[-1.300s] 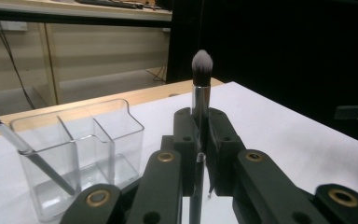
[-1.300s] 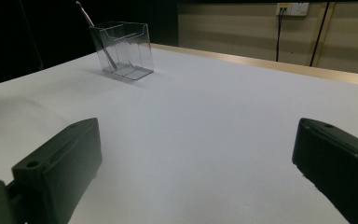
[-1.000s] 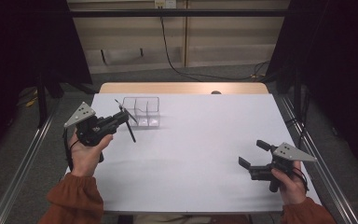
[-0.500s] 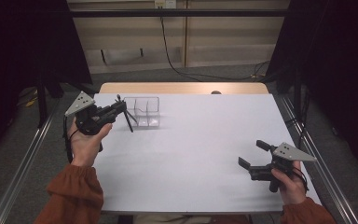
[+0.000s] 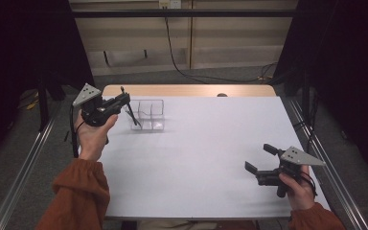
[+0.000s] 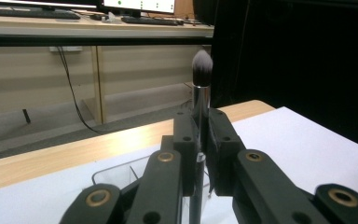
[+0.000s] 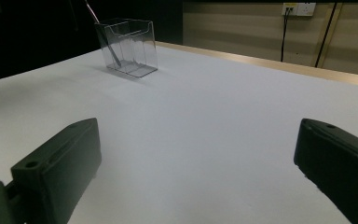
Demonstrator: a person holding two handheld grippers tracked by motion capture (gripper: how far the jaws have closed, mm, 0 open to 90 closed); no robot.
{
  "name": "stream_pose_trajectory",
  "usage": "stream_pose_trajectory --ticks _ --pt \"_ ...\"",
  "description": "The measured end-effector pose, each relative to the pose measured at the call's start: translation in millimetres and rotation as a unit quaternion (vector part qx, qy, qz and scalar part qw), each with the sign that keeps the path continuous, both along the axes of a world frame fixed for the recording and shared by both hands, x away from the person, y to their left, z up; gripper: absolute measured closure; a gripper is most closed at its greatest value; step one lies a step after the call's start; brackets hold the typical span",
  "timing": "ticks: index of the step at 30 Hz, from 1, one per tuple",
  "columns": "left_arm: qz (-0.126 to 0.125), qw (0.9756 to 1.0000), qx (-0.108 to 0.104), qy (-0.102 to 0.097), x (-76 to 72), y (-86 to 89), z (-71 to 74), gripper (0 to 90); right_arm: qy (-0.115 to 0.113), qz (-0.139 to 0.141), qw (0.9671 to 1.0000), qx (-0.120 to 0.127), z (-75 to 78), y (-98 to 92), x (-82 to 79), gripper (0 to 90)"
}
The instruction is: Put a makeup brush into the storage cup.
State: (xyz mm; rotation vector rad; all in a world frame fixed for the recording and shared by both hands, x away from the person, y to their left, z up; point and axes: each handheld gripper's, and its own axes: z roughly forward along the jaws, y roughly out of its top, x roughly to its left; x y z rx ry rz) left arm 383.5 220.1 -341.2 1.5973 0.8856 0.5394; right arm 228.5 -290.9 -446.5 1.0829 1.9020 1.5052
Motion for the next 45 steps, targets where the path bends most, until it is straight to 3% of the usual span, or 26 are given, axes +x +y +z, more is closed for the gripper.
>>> stream_pose_trajectory --ticks 12,21,30,45 --pt "0.026 0.9996 -0.005 -0.003 17.3 -2.3 1.4 84.0 -0.001 0.003 1.0000 -0.004 -0.3 0.6 -0.2 0.0" --pt "0.047 0.9988 0.008 -0.011 30.2 -7.4 1.2 84.0 -0.001 0.003 1.0000 -0.006 -0.5 0.7 0.0 0.0" --pt "0.051 0.9985 0.010 -0.017 36.4 -11.7 7.3 84.0 0.000 0.004 1.0000 -0.005 -0.9 0.7 0.1 0.0" --pt "0.063 0.9977 0.022 -0.012 46.5 -15.1 -1.4 84.0 0.001 0.003 1.0000 -0.006 -1.3 1.1 0.0 0.1"
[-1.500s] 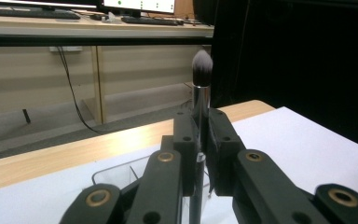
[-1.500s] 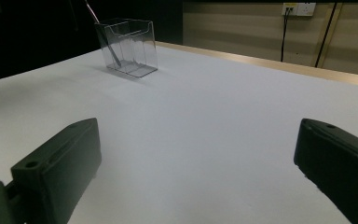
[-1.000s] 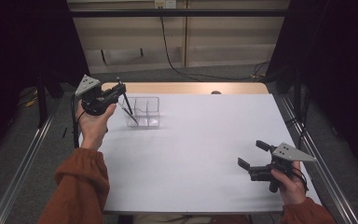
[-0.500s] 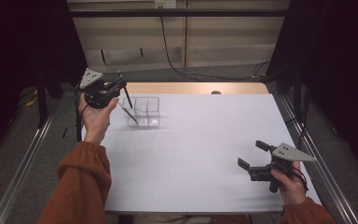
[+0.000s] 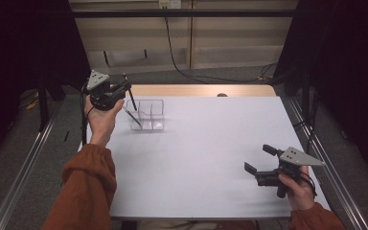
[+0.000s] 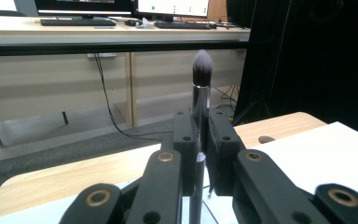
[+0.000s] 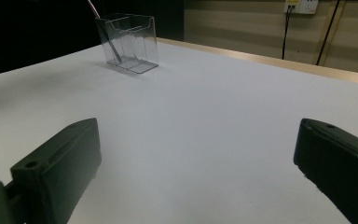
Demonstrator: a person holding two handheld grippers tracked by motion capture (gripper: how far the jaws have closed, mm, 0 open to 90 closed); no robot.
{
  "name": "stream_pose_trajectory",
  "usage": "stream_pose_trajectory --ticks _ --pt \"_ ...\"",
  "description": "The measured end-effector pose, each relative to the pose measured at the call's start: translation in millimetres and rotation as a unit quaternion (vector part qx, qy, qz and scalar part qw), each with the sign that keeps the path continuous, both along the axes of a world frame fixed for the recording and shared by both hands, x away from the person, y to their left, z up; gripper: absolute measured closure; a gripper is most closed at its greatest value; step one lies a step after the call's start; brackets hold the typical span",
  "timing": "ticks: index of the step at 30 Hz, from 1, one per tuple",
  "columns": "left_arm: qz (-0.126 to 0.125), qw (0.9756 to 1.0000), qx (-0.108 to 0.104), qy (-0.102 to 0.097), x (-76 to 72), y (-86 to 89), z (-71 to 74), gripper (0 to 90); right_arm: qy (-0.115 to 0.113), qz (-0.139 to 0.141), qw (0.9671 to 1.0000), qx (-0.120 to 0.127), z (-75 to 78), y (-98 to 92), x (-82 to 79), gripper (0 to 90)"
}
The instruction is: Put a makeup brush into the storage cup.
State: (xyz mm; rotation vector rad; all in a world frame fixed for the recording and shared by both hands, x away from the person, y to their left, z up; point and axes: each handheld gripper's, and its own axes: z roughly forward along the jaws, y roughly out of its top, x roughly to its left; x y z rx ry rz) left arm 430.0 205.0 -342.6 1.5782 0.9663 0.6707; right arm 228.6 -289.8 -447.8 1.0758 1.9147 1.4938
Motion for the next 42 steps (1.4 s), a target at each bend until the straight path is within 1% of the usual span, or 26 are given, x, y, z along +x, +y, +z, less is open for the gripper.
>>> stream_pose_trajectory --ticks 5,7,10,14,15,18,24,26,30,33,35,42 --pt "-0.004 0.9999 0.012 0.003 1.3 -0.7 -3.4 83.9 0.001 0.000 1.0000 -0.002 -0.1 -0.1 -0.5 0.2" --pt "-0.003 0.9999 0.010 0.005 1.7 -0.6 -4.9 83.9 0.000 0.000 1.0000 -0.004 -0.4 -0.2 -0.2 0.2" --pt "-0.003 0.9999 0.014 0.007 2.4 -0.8 -7.3 83.9 0.000 0.001 1.0000 -0.004 -0.3 -0.1 -0.4 0.1" --pt "-0.005 0.9997 0.019 0.014 3.2 -2.2 -12.6 83.9 0.000 0.001 1.0000 -0.004 -0.4 -0.1 -0.4 0.1" --pt "-0.006 0.9997 0.014 0.017 3.4 -2.6 -14.2 83.9 0.000 0.001 1.0000 -0.004 -0.4 0.0 -0.4 0.1" --pt "-0.006 0.9995 0.018 0.024 4.3 -2.7 -18.0 83.9 0.000 0.001 1.0000 -0.004 -0.5 0.0 -0.3 0.2" --pt "-0.008 0.9994 0.020 0.028 4.6 -3.9 -21.8 83.9 0.003 0.000 1.0000 -0.003 -0.6 0.5 -0.3 0.2" --pt "-0.008 0.9992 0.024 0.031 4.9 -3.4 -23.4 83.9 0.003 0.001 1.0000 -0.004 -0.6 0.4 -0.3 0.2" --pt "-0.006 0.9990 0.023 0.037 5.4 -0.7 -27.6 83.9 0.003 0.001 1.0000 -0.003 -0.7 0.4 -0.4 0.2" --pt "-0.010 0.9988 0.025 0.040 5.5 -0.3 -29.3 83.9 0.003 0.002 1.0000 -0.005 -0.8 0.4 -0.2 0.3" --pt "-0.014 0.9986 0.023 0.045 5.9 -0.7 -30.1 83.8 0.005 0.002 1.0000 -0.004 -1.0 0.8 0.1 0.3" --pt "-0.014 0.9982 0.028 0.051 7.4 -1.5 -35.3 83.8 0.006 0.003 1.0000 -0.003 -1.2 0.8 0.2 0.4"
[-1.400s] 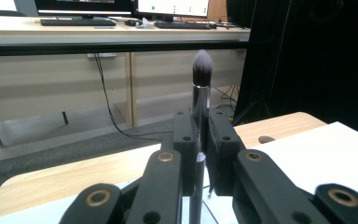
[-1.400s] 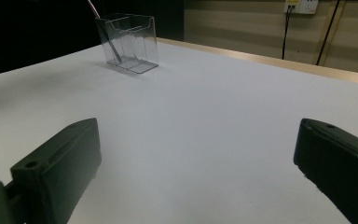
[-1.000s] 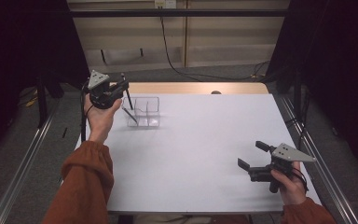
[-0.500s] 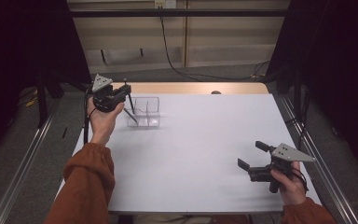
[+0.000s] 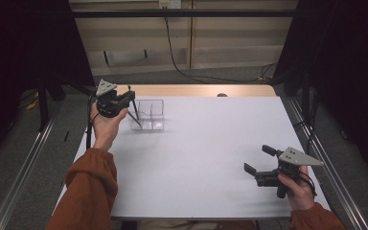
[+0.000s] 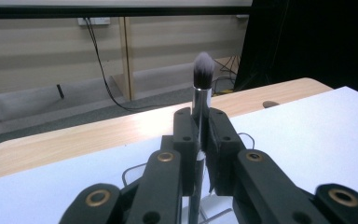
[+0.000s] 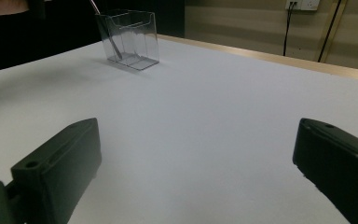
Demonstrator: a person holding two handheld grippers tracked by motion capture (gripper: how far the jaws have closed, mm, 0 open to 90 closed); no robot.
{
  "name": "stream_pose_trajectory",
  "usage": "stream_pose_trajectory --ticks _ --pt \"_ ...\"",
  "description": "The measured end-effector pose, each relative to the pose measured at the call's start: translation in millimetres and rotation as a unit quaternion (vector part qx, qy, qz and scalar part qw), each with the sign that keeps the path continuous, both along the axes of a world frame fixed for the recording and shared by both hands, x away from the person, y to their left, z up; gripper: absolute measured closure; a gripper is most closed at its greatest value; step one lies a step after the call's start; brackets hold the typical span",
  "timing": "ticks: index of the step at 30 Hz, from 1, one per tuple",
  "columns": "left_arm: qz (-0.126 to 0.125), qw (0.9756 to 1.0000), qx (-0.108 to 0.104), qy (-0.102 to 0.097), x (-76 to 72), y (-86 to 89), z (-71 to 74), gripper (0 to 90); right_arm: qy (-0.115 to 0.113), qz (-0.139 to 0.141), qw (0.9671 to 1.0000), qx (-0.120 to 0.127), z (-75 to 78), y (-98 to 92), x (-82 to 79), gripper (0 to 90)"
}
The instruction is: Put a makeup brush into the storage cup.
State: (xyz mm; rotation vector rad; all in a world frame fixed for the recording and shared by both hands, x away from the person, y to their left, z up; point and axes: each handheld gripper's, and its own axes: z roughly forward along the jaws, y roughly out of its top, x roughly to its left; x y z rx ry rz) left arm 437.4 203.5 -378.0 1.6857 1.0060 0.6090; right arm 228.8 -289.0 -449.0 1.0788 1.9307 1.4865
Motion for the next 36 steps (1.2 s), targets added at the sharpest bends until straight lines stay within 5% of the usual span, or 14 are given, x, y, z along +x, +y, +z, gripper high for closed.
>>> stream_pose_trajectory --ticks 16,36 --pt "-0.007 0.9999 0.008 -0.008 0.2 -1.6 -4.6 77.1 -0.001 0.002 1.0000 -0.005 -0.4 0.3 0.5 0.4" --pt "-0.002 0.9992 -0.029 -0.028 0.5 4.0 -2.0 15.3 -0.002 -0.001 1.0000 -0.004 -0.3 0.1 0.8 0.3"
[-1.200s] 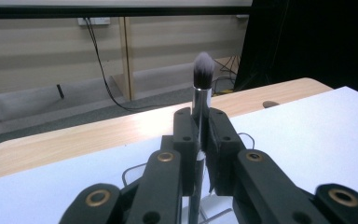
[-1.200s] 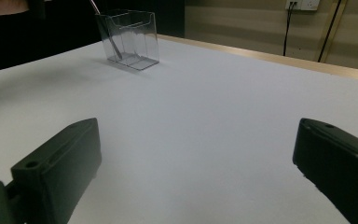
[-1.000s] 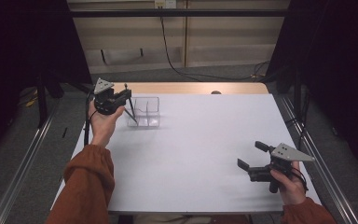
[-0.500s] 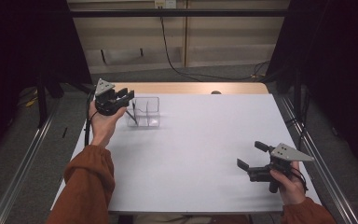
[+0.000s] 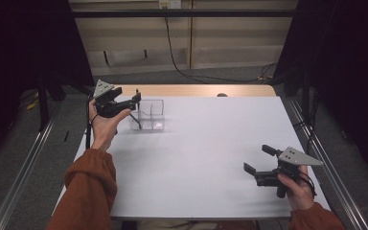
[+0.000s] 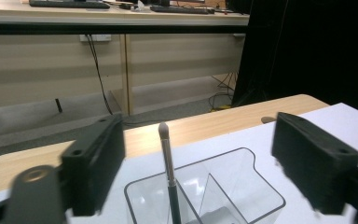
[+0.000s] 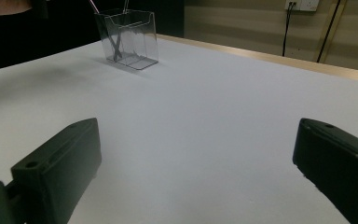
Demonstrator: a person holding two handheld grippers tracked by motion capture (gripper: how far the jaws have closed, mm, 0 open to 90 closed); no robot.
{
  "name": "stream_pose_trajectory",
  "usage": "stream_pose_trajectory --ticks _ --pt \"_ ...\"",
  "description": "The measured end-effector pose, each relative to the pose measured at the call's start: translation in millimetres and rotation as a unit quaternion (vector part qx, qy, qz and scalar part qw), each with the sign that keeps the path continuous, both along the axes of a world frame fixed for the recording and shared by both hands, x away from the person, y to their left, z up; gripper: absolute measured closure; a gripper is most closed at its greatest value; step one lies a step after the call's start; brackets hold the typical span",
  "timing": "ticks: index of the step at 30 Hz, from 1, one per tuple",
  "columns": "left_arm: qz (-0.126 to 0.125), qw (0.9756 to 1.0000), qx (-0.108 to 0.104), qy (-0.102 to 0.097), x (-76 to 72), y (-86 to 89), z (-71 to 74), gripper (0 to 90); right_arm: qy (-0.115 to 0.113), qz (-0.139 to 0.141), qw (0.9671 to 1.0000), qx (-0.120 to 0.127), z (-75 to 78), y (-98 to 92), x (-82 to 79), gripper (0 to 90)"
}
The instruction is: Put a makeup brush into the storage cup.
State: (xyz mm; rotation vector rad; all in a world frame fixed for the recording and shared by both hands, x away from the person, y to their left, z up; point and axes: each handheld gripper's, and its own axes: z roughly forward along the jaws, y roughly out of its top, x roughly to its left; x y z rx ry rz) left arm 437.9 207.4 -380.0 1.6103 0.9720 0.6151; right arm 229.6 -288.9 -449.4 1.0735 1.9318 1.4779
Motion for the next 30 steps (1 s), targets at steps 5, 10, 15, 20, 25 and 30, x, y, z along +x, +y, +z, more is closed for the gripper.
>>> stream_pose_trajectory --ticks 5,10,15,20,25,30 --pt "-0.002 1.0000 -0.004 0.001 0.2 1.3 0.5 7.2 0.001 -0.003 1.0000 0.001 -0.9 -1.5 0.5 0.4" --pt "-0.019 0.9997 0.000 -0.014 0.2 0.7 3.1 3.3 0.001 -0.004 1.0000 0.003 -1.6 -2.7 1.5 0.4" --pt "-0.024 0.9995 -0.005 -0.018 -0.8 -0.3 8.1 3.1 0.001 -0.006 1.0000 0.002 -1.5 -2.9 0.8 0.4" --pt "-0.028 0.9996 -0.004 -0.004 -5.1 2.5 10.1 2.6 0.000 -0.007 1.0000 0.004 -1.2 -3.5 0.1 0.4" --pt "-0.030 0.9995 0.002 -0.007 -13.9 2.1 13.4 2.6 0.000 -0.007 1.0000 0.005 -0.9 -2.9 -0.1 0.4" --pt "-0.031 0.9995 0.000 -0.006 -19.3 4.9 14.9 2.6 -0.002 -0.006 1.0000 0.002 -0.2 -1.9 -1.3 0.3"
